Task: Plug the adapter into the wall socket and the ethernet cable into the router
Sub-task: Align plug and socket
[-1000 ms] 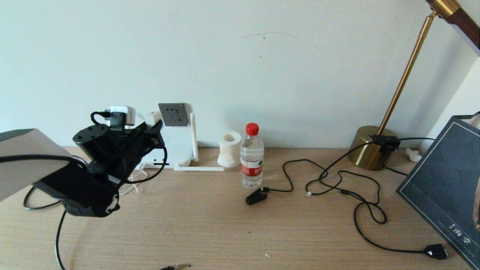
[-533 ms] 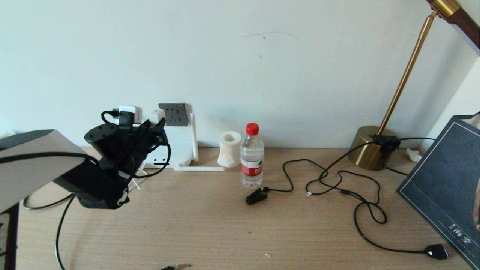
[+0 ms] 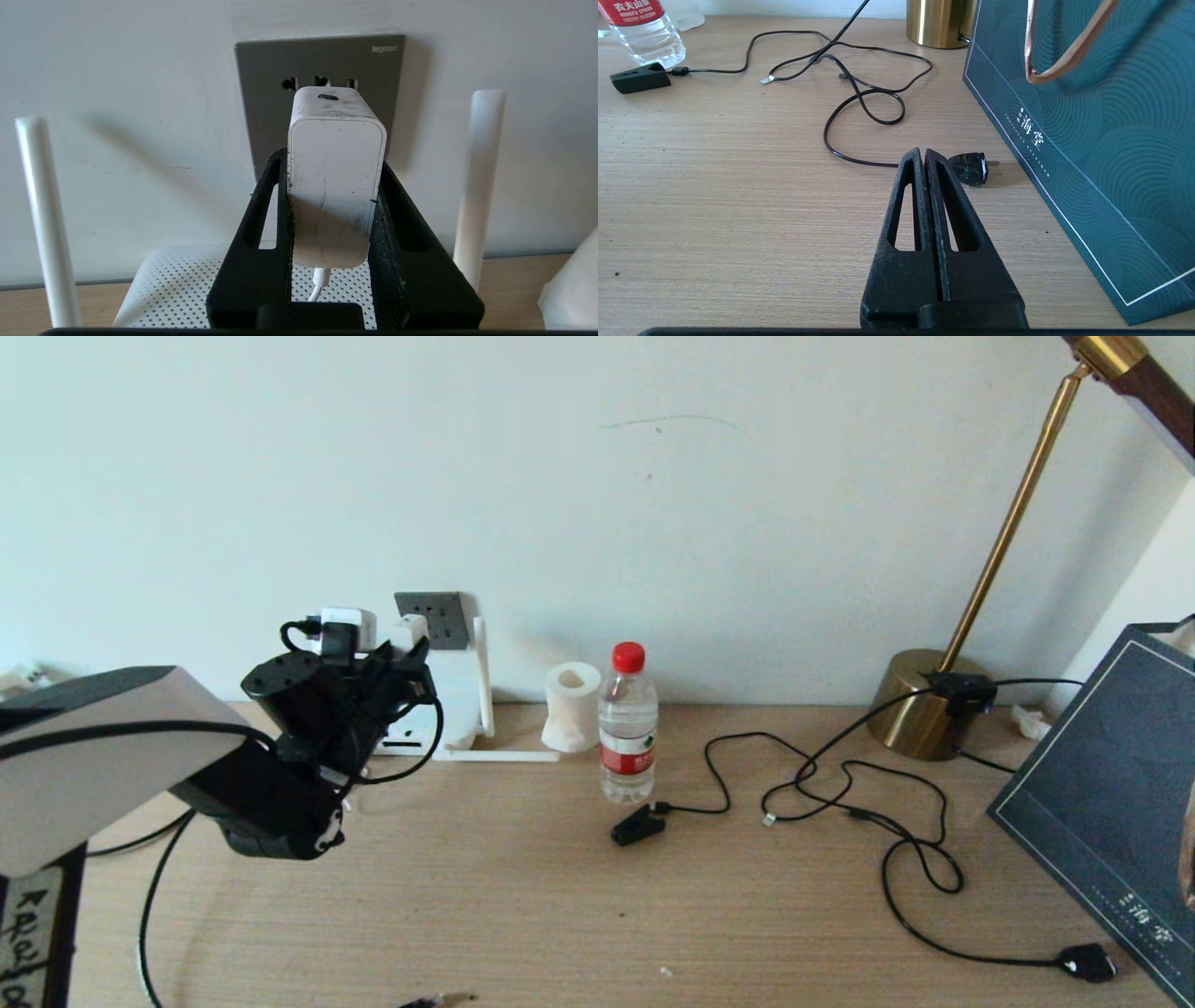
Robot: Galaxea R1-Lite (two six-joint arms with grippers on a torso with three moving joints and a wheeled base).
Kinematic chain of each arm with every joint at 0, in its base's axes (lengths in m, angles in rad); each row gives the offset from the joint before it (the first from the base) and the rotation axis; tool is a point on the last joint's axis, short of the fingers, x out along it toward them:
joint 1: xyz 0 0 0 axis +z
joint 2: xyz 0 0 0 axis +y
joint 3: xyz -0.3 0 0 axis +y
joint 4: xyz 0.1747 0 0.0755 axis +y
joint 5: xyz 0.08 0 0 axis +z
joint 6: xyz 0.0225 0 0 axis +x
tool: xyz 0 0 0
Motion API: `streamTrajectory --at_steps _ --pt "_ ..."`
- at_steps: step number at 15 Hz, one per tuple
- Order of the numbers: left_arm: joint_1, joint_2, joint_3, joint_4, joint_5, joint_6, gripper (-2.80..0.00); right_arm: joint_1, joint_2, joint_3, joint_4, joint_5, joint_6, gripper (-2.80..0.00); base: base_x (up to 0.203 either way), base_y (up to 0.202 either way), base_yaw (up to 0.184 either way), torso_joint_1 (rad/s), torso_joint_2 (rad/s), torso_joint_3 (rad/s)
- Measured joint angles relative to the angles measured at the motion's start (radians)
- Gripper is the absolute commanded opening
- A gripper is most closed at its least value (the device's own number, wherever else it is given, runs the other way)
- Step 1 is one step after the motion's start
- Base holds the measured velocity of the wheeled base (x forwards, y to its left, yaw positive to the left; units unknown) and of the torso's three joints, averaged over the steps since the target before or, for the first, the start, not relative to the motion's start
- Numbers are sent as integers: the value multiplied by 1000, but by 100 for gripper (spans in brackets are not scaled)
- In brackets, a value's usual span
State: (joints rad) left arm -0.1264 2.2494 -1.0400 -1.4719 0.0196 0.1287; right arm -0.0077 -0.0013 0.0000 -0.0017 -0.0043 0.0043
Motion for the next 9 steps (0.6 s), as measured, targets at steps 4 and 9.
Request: streamTrajectory --at_steps 4,9 --pt "-9 9 -3 -5 0 0 -280 0 0 0 1 0 0 -280 0 0 0 0 0 0" --pt "-23 40 -12 -31 1 -7 -280 0 0 0 1 0 0 -280 0 0 0 0 0 0"
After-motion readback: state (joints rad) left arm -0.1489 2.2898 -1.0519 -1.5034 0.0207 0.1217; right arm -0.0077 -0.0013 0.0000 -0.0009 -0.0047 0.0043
